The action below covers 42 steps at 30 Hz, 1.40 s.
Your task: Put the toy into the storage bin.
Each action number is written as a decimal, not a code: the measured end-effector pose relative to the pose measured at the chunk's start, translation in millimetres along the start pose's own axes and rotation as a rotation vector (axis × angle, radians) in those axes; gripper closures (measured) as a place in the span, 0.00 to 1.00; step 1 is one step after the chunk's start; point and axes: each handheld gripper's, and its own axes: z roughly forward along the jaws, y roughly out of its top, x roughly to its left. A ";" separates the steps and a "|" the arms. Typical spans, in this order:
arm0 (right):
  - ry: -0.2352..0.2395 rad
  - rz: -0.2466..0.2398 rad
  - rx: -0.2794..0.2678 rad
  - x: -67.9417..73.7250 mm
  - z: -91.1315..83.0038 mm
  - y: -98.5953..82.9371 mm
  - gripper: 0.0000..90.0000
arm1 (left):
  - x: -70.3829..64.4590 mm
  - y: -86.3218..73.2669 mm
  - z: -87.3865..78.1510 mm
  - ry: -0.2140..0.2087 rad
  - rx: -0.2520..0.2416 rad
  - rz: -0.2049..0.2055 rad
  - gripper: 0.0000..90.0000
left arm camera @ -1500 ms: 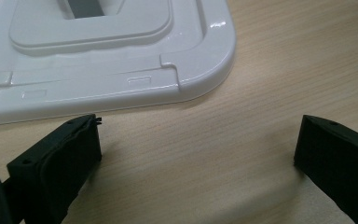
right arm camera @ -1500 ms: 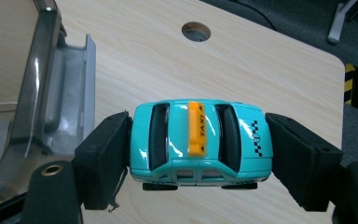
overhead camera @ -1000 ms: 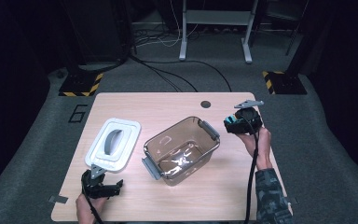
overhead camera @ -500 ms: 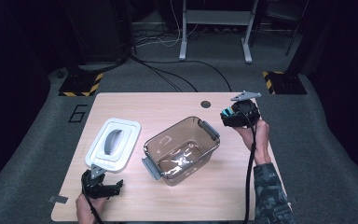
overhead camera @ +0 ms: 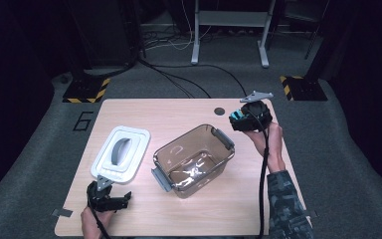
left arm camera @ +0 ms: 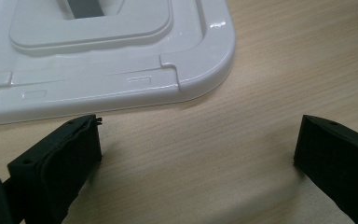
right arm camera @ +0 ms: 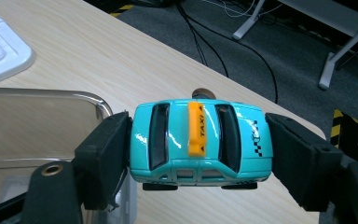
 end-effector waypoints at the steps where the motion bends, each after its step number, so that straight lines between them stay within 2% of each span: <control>1: 0.003 0.001 -0.001 1.9 -0.9 1.8 0.27 | 0.0 0.0 0.0 0.000 0.000 0.001 0.00; 4: 0.009 -0.015 -0.010 7.1 -2.7 6.9 0.27 | 0.0 0.0 -0.1 0.000 0.000 0.001 0.00; 12: 0.050 -0.013 -0.020 20.5 -5.9 18.2 0.27 | 0.0 0.0 -0.1 0.001 0.000 0.001 0.00; 22: 0.095 -0.024 -0.008 41.0 0.1 28.2 0.27 | 0.0 0.0 -0.1 0.000 0.000 0.001 0.00; 32: 0.134 -0.036 0.033 58.8 10.8 36.4 0.27 | -0.1 0.0 -0.1 0.001 0.000 0.002 0.00; 41: 0.161 -0.035 0.072 68.0 23.7 36.6 0.27 | -0.1 0.0 -0.1 0.001 0.000 0.002 0.00; 42: 0.164 -0.049 0.070 68.1 25.4 36.5 0.27 | -0.1 0.0 -0.1 0.001 0.000 0.002 0.00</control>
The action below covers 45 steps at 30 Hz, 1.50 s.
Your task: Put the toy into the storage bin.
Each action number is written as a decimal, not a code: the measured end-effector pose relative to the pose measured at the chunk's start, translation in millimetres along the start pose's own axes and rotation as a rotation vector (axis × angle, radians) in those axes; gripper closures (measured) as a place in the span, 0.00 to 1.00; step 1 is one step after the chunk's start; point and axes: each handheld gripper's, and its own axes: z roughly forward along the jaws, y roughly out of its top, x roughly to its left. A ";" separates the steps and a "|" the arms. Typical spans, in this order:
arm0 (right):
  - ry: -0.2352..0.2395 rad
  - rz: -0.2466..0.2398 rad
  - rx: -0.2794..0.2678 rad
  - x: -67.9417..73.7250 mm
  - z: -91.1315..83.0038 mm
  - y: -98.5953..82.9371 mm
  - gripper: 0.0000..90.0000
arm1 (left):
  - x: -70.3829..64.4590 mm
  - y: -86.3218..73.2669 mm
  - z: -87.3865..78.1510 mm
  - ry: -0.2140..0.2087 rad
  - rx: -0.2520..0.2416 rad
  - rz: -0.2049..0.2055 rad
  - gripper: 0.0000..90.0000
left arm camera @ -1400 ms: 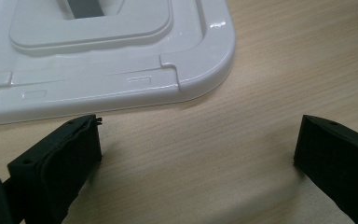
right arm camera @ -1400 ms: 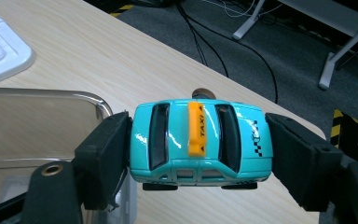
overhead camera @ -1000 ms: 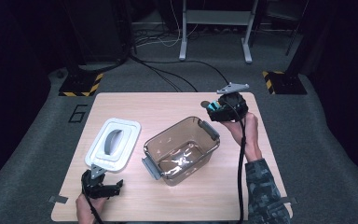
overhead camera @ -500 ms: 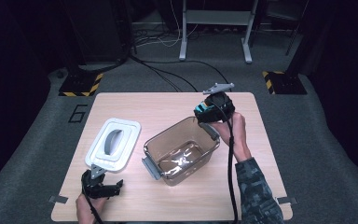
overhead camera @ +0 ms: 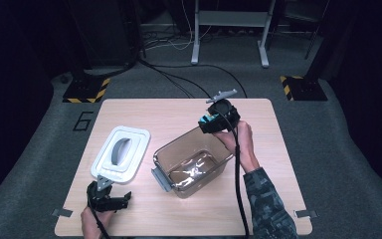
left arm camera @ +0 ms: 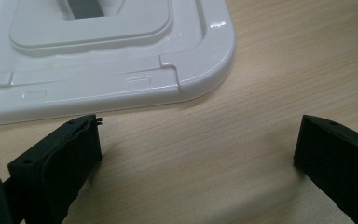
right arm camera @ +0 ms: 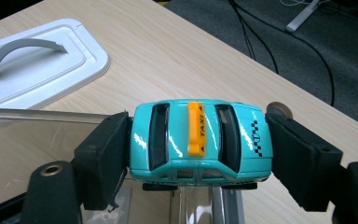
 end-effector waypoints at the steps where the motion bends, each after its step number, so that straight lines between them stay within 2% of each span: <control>1: 0.005 0.007 0.006 1.2 1.4 -0.2 0.27 | 0.0 0.0 0.0 0.000 0.000 0.000 0.00; 9: 0.025 0.005 0.041 5.7 14.7 -1.4 0.27 | 0.0 0.0 0.1 0.000 -0.001 0.000 0.00; 12: 0.032 0.017 0.070 8.1 19.0 -2.3 0.27 | 0.0 0.0 0.0 0.000 0.000 0.000 0.00; 13: 0.034 0.002 0.062 7.6 22.0 -2.3 0.27 | 0.0 0.0 0.0 0.000 0.000 0.000 0.00; 17: 0.042 0.006 0.092 9.4 29.4 -3.5 0.27 | 0.0 0.0 0.0 0.000 0.000 0.000 0.00; 18: 0.046 0.019 0.104 10.7 30.9 -4.0 0.27 | 0.0 0.0 0.0 0.000 0.000 0.000 0.00; 19: 0.049 0.007 0.109 10.4 33.1 -4.4 0.27 | 0.0 0.0 0.0 0.000 0.000 0.000 0.00; 25: 0.066 0.020 0.148 14.7 43.8 -6.9 0.27 | 0.2 0.1 0.0 -0.001 0.001 0.000 0.00; 30: 0.076 0.013 0.169 19.4 51.2 -8.8 0.27 | 0.2 0.1 0.0 -0.001 0.001 -0.001 0.00; 32: 0.082 -0.006 0.184 19.9 53.9 -9.8 0.27 | 0.2 0.1 0.0 -0.001 0.001 -0.001 0.00; 37: 0.088 0.023 0.206 23.6 60.9 -13.4 0.27 | 0.2 0.1 0.1 -0.001 0.001 -0.002 0.00; 45: 0.101 0.033 0.221 24.6 68.1 -17.3 0.27 | 0.2 0.1 0.1 -0.001 0.001 -0.002 0.00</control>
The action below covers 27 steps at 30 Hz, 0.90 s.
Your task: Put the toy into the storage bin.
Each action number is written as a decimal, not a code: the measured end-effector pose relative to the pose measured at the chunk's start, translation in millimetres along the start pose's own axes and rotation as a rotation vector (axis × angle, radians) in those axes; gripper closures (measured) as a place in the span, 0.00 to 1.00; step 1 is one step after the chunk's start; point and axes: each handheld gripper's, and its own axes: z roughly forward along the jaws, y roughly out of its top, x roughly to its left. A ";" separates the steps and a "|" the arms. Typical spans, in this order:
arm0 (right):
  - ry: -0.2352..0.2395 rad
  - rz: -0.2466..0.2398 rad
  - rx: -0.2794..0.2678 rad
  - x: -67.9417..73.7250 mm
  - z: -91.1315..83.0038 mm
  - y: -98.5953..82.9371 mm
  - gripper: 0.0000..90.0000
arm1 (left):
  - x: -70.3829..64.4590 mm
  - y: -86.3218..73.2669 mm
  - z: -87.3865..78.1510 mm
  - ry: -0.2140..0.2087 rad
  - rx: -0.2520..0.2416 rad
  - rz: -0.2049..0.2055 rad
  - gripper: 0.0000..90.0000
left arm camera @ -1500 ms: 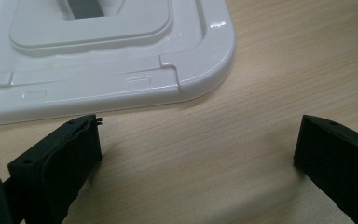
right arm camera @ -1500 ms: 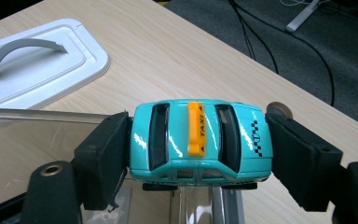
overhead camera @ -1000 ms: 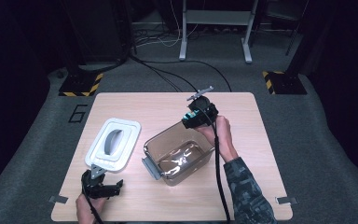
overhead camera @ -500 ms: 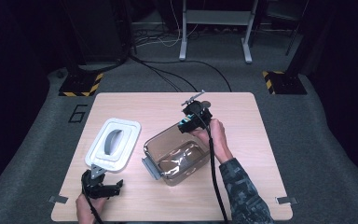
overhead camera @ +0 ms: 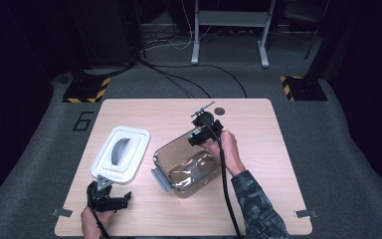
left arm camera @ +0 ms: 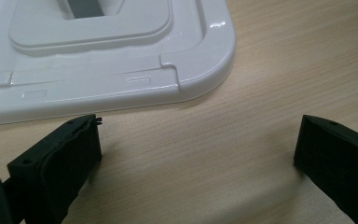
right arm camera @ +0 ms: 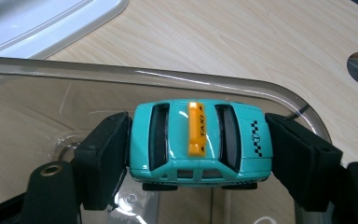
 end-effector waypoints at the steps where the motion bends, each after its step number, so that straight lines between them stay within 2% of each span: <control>1: -0.001 -0.002 0.005 0.1 0.5 0.1 0.27 | 0.0 0.0 0.0 0.000 0.000 0.000 0.00; 7: 0.008 0.018 0.021 0.3 6.2 -0.5 0.27 | 0.0 0.0 0.0 0.000 0.000 0.001 0.00; 27: 0.007 0.037 0.078 4.4 20.1 1.4 0.27 | -0.3 -0.1 0.0 0.003 -0.003 0.003 0.00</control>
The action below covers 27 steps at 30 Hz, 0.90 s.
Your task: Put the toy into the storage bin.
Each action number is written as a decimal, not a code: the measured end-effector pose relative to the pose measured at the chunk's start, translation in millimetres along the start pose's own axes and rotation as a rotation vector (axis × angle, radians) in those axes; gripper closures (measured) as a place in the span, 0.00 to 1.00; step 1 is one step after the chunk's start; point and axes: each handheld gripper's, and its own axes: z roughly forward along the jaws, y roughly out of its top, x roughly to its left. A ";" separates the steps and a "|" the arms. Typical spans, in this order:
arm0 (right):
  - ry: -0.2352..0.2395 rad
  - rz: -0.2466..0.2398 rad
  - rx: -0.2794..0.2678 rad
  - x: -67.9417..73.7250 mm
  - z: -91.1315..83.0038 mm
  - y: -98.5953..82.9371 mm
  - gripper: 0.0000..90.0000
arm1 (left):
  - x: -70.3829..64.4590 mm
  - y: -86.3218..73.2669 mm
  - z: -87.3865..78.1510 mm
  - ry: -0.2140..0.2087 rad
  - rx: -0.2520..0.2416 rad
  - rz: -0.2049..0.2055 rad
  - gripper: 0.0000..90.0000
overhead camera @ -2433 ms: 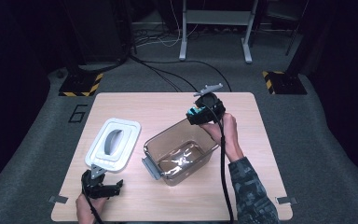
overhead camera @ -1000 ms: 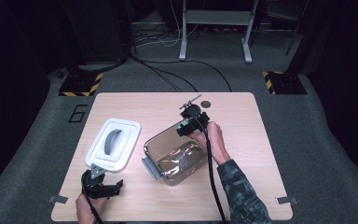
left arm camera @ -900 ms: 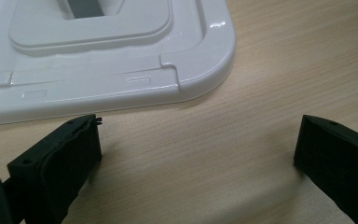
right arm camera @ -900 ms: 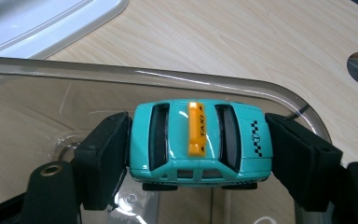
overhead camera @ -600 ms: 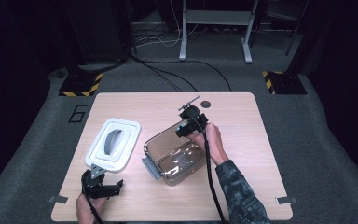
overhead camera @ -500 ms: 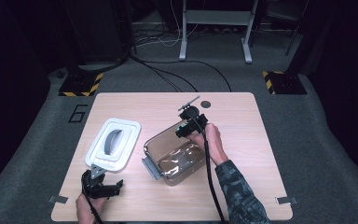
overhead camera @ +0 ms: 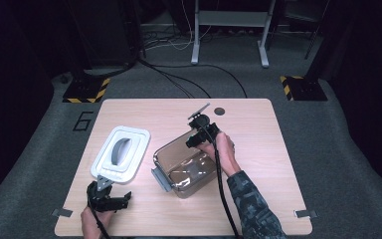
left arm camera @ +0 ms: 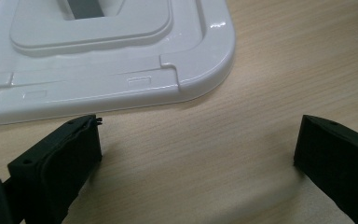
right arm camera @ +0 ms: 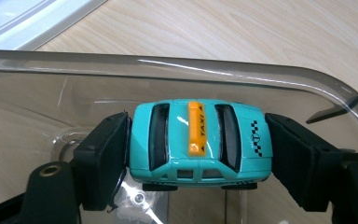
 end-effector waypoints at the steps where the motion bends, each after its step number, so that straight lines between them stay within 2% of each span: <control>1: 0.000 0.004 0.002 0.5 0.7 0.2 0.27 | 0.0 0.0 -0.1 0.000 0.001 0.000 0.00; 18: 0.010 0.015 0.016 1.8 5.7 -1.3 0.26 | -0.1 0.0 -0.1 0.001 0.000 0.002 0.00; 21: 0.022 0.027 0.003 1.7 4.5 -2.8 0.18 | -0.1 0.0 -0.1 0.002 -0.001 0.003 0.00; 27: 0.040 0.000 -0.059 3.7 -12.6 -6.8 0.08 | -0.6 -0.2 0.3 0.005 -0.006 0.001 0.00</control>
